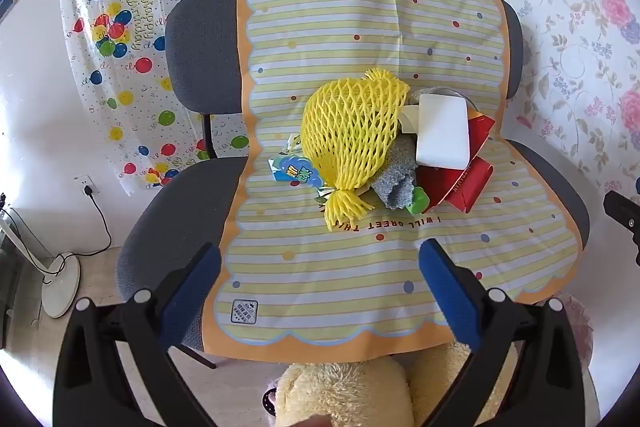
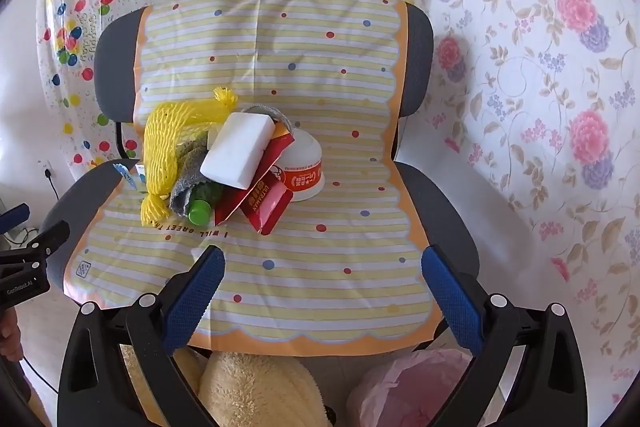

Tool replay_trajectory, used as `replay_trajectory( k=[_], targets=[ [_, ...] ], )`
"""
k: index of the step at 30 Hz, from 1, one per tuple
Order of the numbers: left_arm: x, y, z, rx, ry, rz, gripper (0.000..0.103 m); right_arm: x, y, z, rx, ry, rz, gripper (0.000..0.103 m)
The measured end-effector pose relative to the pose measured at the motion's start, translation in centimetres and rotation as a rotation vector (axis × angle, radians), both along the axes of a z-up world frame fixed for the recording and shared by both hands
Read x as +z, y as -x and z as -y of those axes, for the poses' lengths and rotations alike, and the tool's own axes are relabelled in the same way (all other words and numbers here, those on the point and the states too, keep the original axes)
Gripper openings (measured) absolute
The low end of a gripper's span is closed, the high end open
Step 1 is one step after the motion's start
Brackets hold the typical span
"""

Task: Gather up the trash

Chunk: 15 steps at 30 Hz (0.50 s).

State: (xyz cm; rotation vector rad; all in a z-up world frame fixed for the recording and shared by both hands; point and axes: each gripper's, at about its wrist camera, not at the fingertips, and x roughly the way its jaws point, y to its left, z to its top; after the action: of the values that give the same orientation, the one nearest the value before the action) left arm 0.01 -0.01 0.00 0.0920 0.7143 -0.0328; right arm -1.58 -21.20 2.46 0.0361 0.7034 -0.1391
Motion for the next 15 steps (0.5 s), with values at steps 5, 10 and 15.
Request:
replay_trajectory(
  k=[5, 10, 15],
  targets=[
    [0.00, -0.05, -0.02, 0.002, 0.000, -0.001, 0.096, 0.00, 0.05, -0.01, -0.001, 0.000, 0.002, 0.097],
    [0.36, -0.04, -0.26, 0.007, 0.001, -0.002, 0.096, -0.02, -0.01, 0.18, -0.002, -0.009, -0.004, 0.097],
    [0.54, 0.07, -0.54, 0.009, 0.000, 0.004, 0.096, 0.06, -0.12, 0.14, -0.005, -0.008, -0.003, 0.097]
  ],
)
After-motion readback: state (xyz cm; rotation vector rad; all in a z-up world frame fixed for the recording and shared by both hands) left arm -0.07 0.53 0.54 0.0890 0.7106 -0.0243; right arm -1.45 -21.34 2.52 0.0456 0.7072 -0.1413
